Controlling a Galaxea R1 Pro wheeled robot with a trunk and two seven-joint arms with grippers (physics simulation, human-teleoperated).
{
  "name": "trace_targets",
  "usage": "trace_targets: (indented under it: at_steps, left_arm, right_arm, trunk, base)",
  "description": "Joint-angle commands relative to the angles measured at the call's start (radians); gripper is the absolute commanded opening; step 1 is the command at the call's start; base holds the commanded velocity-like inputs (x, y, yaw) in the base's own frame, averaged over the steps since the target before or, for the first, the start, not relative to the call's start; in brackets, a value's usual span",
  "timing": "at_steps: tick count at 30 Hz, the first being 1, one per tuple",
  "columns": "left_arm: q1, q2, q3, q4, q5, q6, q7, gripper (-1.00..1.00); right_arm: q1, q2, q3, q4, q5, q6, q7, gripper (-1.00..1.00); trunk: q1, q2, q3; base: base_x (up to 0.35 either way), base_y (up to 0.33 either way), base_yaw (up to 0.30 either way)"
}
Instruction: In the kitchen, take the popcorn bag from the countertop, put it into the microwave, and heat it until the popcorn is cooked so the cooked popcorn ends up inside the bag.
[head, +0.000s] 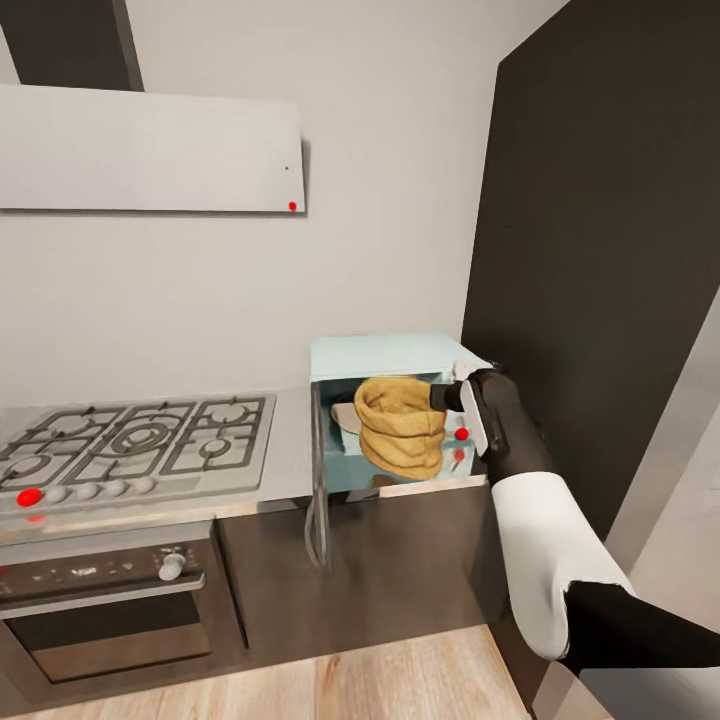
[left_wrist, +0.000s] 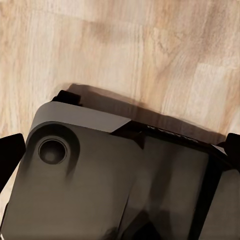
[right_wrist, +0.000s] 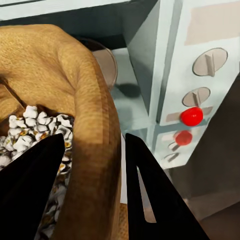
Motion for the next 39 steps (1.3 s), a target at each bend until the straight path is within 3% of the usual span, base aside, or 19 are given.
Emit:
trace_targets:
  at_steps: [1, 6, 20, 39]
  left_arm:
    - [-0.001, 0.000, -0.009, 0.001, 0.008, -0.003, 0.001, 1.00]
    - [-0.001, 0.000, -0.009, 0.001, 0.008, -0.003, 0.001, 1.00]
    - [-0.001, -0.001, -0.009, 0.001, 0.008, -0.002, 0.000, 1.00]
    - [-0.001, 0.000, -0.009, 0.001, 0.008, -0.003, -0.002, 1.00]
  right_arm:
    - [-0.001, 0.001, -0.003, 0.016, 0.010, -0.017, 0.005, -1.00]
    - [0.014, -0.001, -0.004, 0.035, 0.013, -0.084, 0.007, -1.00]
    - [0.022, -0.003, -0.004, 0.036, 0.012, -0.092, 0.003, -1.00]
    - [0.022, -0.002, -0.003, 0.036, 0.010, -0.092, 0.002, -1.00]
  trunk:
    - [0.000, -0.001, -0.001]
    - [0.000, -0.001, -0.001]
    - [0.000, -0.001, -0.001]
    - [0.000, -0.001, -0.001]
  base:
    - [0.000, 0.000, 0.000]
    - [0.000, 0.000, 0.000]
    - [0.003, 0.000, 0.000]
    - [0.229, 0.000, 0.000]
